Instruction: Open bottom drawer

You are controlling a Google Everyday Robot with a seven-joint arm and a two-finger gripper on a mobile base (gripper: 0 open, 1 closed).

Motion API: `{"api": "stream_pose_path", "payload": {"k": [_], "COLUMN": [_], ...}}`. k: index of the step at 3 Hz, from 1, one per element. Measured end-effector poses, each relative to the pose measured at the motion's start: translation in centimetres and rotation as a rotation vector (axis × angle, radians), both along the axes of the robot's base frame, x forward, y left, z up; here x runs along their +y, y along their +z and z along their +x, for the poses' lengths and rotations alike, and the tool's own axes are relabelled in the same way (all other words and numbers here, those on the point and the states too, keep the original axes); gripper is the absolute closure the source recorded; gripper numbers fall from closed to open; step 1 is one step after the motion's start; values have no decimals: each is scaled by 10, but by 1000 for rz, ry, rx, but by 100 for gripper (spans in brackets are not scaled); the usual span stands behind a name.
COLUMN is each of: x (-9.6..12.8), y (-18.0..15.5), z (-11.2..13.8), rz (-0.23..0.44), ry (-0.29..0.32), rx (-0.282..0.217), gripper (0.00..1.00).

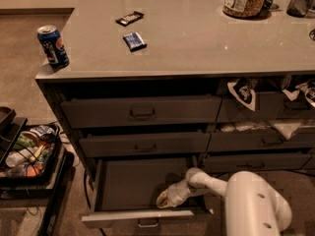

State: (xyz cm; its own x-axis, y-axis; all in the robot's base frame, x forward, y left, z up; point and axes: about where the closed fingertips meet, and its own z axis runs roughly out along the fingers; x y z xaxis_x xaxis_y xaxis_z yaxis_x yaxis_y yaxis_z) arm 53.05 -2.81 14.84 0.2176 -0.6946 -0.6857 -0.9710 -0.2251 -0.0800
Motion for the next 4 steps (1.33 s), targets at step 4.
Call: {"api": "stream_pose_path", "payload": {"k": [4], "x": [7], "y": [-25], "z": [-28], "rz": [70], "ry": [25], "rx": [201], "gripper": [100]}}
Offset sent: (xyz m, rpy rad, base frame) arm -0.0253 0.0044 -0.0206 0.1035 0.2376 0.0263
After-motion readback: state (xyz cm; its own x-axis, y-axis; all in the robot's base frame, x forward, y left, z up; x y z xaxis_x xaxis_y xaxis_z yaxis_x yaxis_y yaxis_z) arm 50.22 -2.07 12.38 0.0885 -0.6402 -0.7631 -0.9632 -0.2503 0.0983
